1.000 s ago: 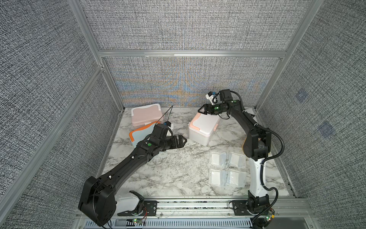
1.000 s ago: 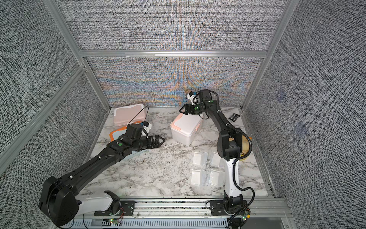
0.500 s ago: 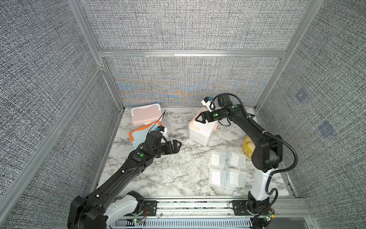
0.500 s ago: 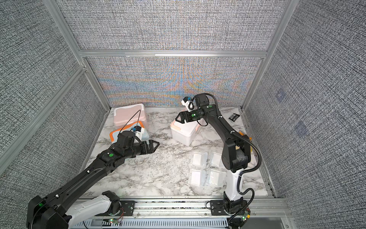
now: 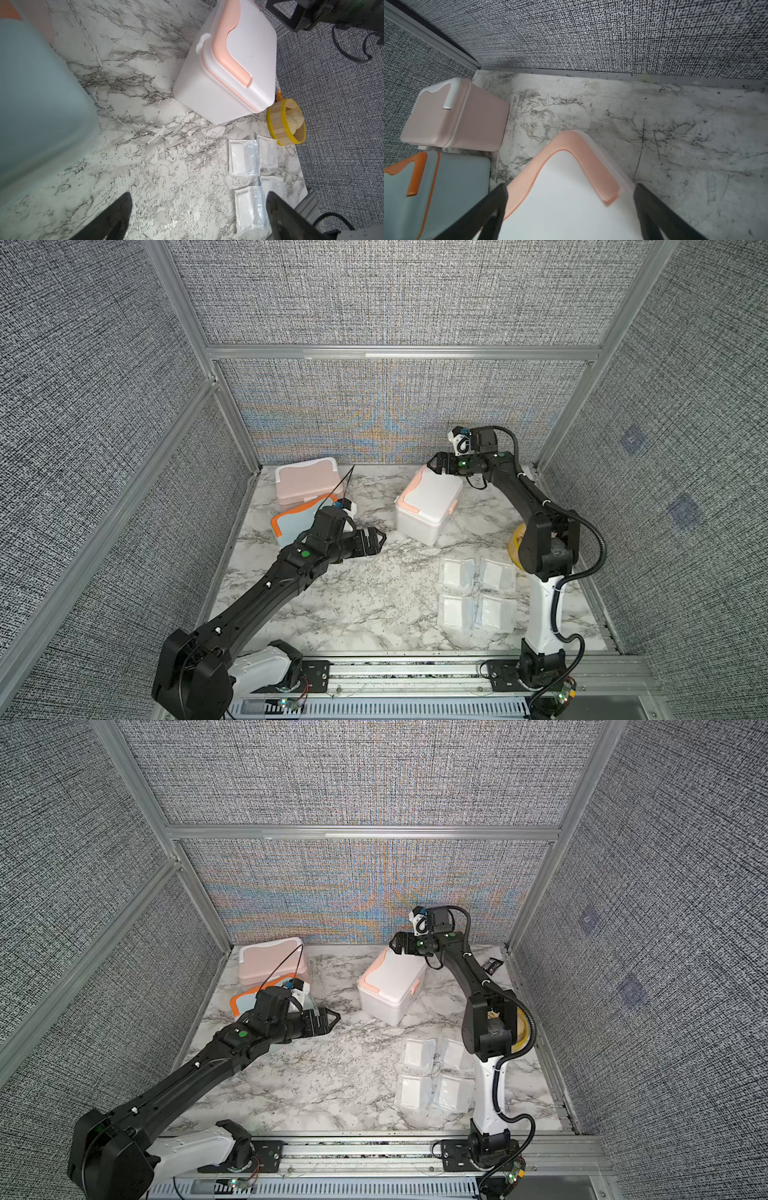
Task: Open first aid kits and take out gauze
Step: Move the first aid kit to the center of the board.
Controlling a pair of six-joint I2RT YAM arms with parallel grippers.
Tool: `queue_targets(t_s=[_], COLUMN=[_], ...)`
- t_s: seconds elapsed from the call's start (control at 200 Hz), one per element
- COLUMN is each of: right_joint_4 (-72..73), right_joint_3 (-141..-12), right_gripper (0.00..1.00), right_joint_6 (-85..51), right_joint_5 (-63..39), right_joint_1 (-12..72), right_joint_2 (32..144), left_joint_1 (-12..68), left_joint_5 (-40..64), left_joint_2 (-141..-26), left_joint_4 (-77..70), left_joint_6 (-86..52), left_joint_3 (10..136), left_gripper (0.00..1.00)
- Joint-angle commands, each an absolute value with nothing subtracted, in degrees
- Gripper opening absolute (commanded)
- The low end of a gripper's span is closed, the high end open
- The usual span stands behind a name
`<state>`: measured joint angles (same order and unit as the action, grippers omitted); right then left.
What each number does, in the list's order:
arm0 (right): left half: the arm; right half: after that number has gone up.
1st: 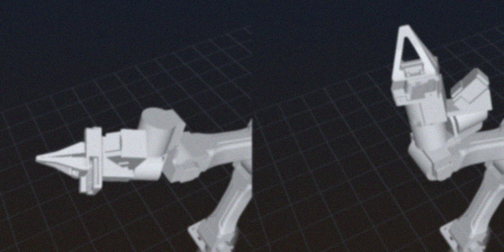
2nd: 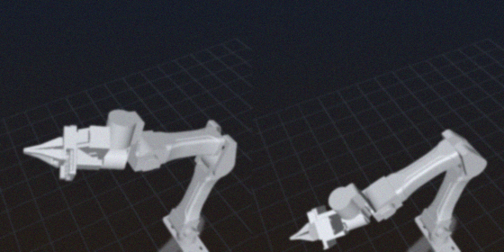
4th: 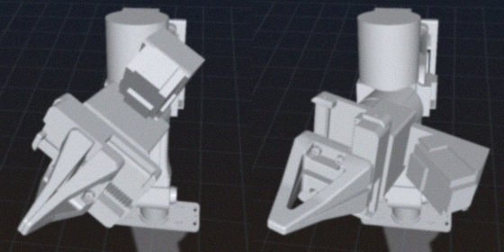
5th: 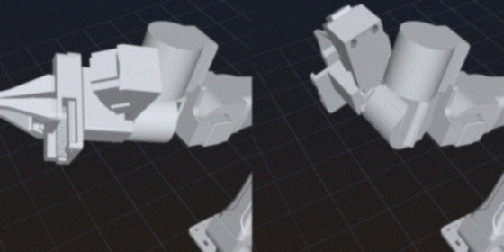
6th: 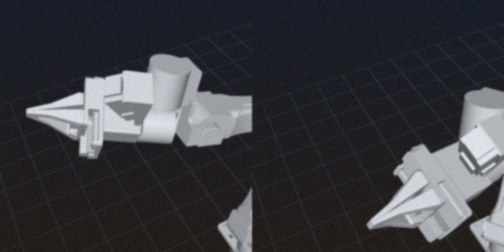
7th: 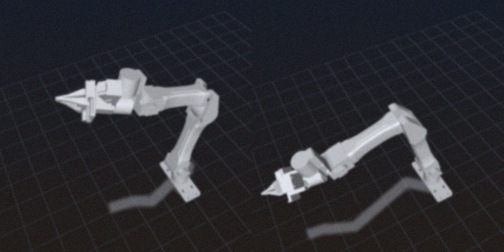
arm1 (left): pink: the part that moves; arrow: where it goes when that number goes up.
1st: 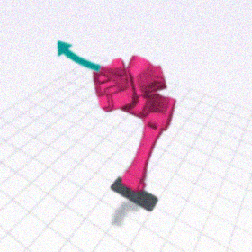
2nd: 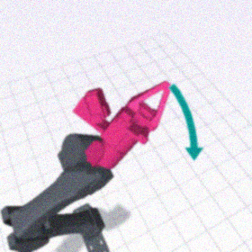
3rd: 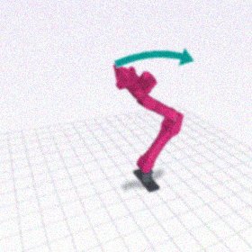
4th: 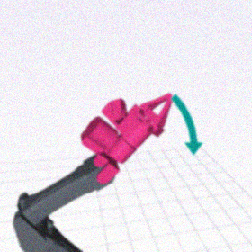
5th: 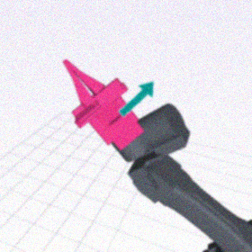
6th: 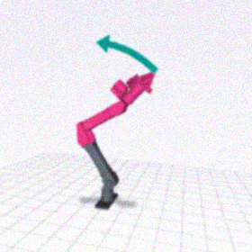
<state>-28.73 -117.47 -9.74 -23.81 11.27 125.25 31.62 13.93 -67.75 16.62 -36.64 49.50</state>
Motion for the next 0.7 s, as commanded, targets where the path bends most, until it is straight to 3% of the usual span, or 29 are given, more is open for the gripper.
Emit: queue_targets(t_s=[0.0,0.425,0.695], right_joint_4=[-35.5,-51.6,-49.1], right_joint_3=[-121.4,-130.9,-119.5], right_gripper=[0.96,0.95,0.94], right_joint_6=[-3.1,8.0,9.4], right_joint_5=[-26.9,-35.2,-35.8], right_joint_1=[11.3,12.7,16.4], right_joint_2=[127.7,133.0,124.0], left_joint_1=[31.5,31.5,31.5], left_joint_5=[15.2,15.0,13.9], left_joint_2=[-68.6,-67.9,-66.2], left_joint_4=[15.5,16.3,16.2], left_joint_6=[-36.3,-36.8,-36.8], left_joint_3=[50.1,49.2,48.0], left_gripper=[1.0,1.0,1.0])
